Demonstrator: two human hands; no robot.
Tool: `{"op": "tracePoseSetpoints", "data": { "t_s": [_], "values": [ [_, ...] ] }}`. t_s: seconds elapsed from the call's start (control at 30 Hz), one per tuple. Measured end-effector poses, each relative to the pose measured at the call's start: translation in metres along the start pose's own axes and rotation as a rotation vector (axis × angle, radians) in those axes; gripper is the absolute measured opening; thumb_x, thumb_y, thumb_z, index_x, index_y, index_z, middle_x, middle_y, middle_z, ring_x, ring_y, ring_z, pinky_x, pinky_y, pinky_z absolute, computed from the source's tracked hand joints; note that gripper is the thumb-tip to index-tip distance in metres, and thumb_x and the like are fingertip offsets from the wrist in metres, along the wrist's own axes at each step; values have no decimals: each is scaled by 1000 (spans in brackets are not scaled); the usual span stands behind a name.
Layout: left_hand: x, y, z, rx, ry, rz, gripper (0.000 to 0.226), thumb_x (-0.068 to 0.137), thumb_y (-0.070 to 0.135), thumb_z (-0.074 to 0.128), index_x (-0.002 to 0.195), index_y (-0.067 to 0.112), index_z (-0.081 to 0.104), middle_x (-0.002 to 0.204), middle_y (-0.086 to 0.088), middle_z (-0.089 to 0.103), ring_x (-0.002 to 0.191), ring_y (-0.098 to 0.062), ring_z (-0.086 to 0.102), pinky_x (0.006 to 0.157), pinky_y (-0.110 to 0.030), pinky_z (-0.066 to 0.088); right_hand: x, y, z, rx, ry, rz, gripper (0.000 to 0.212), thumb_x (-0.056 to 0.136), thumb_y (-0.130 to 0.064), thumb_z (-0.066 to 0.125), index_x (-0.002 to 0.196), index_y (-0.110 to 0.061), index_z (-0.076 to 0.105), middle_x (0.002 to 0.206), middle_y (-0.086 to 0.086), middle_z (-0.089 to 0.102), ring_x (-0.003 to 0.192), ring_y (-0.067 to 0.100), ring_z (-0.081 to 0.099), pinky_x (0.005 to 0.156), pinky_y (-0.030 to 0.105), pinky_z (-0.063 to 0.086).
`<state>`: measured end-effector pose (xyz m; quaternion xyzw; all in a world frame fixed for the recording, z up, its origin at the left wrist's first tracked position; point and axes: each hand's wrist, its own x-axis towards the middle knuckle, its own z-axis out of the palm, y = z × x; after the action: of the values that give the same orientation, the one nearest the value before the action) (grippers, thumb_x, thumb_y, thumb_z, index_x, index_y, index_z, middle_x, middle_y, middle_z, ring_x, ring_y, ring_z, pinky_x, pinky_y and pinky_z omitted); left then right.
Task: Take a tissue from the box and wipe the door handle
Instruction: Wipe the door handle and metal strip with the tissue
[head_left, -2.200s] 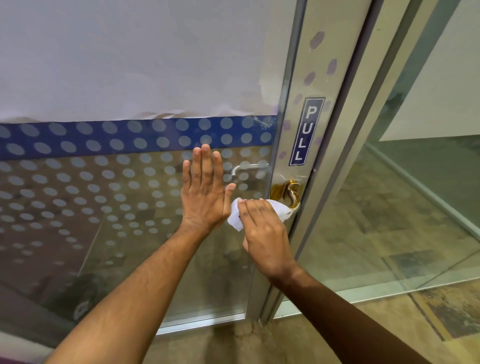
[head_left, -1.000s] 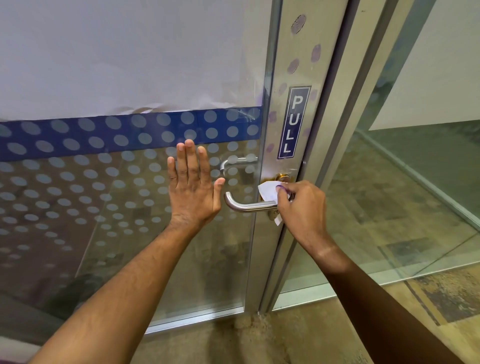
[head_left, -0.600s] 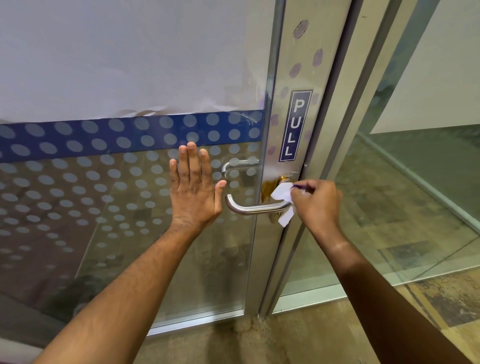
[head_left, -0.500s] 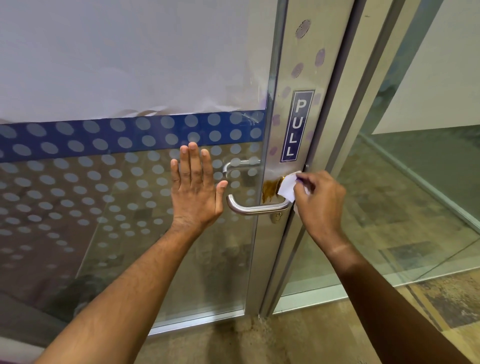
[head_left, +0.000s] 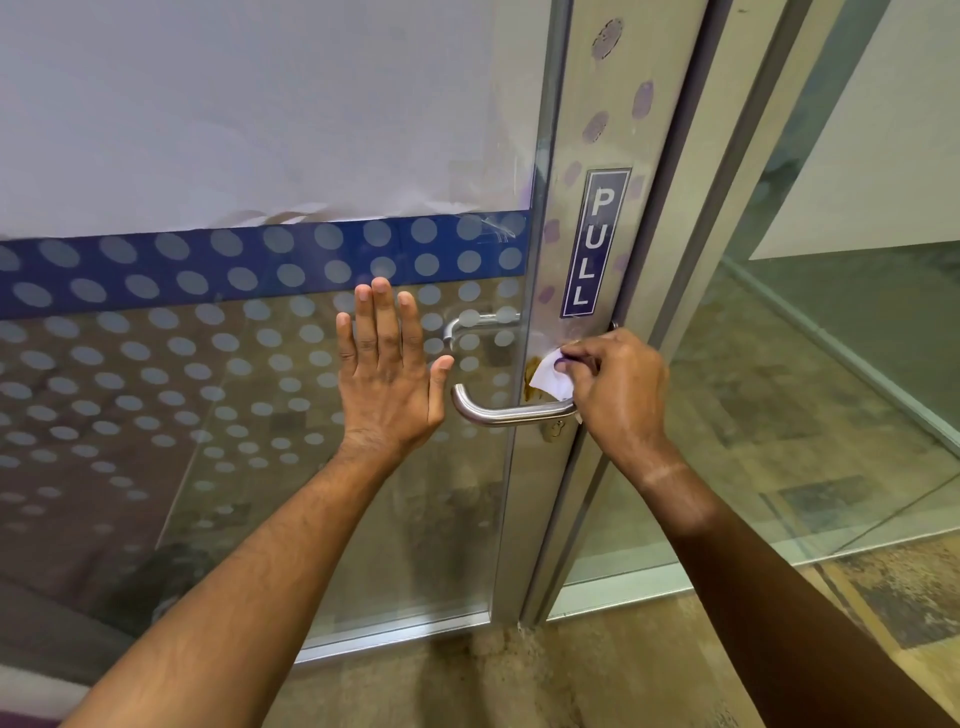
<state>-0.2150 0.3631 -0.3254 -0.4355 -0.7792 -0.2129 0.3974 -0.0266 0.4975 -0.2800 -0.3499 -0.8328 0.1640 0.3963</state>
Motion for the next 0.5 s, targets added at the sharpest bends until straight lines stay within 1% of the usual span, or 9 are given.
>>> {"op": "tracePoseSetpoints", "data": {
  "t_s": [0.07,0.1,0.17,0.2,0.23,0.3,0.33,0.4,0.5],
  "values": [
    [0,0,0,-3,3,3,93,98,49,37,150,12,-30,155,-6,-44,147,-23,-34,120,-40,-22,-1,4,2,70,18,72,16,79,-9,76,93,-16,78,89,1,73,77,12,66,74,12,44],
    [-1,1,1,0,4,3,92,98,48,37,150,12,-30,155,-6,-44,147,-23,-34,120,-40,-22,-2,5,3,114,33,115,16,79,-6,75,92,-15,78,90,0,74,76,9,66,73,7,43],
    [0,1,1,4,8,-2,93,98,48,37,150,12,-30,155,-6,-44,146,-23,-35,120,-40,-22,-3,8,5,190,63,202,15,78,-3,74,88,-13,78,89,-3,75,74,5,64,69,-4,38],
    [1,1,0,0,8,-5,93,97,48,37,150,12,-31,155,-6,-44,146,-23,-35,120,-40,-22,-4,9,6,222,72,256,13,77,-4,75,87,-13,78,86,-4,75,72,4,64,67,-3,38],
    [1,2,1,-3,9,-6,94,97,48,38,150,12,-31,155,-5,-44,146,-23,-35,120,-40,-22,-4,10,7,254,78,314,11,77,-7,75,86,-13,78,81,-4,74,71,6,66,66,2,43],
    [1,2,1,-5,10,-7,95,97,48,39,150,12,-31,154,-5,-44,146,-22,-35,120,-40,-22,-6,10,8,295,86,399,10,78,-9,75,87,-13,77,76,-4,72,71,11,68,69,20,53],
    [1,1,0,-5,7,-8,95,97,48,39,149,12,-31,154,-5,-44,146,-22,-35,120,-40,-22,-7,9,9,302,87,415,11,79,-9,74,88,-13,77,75,-3,72,72,12,69,70,25,55],
    [0,1,0,0,-4,-14,95,97,48,39,149,12,-32,154,-5,-45,146,-22,-36,120,-40,-23,-8,7,10,301,93,413,13,80,-7,71,91,-12,77,74,-4,70,73,13,69,70,24,54],
    [0,2,-2,5,-21,-16,96,97,49,39,148,13,-33,153,-5,-46,145,-22,-37,119,-40,-24,-12,2,10,246,126,301,18,84,-4,67,98,-10,77,84,-1,73,77,10,66,71,12,44]
  ]
}}
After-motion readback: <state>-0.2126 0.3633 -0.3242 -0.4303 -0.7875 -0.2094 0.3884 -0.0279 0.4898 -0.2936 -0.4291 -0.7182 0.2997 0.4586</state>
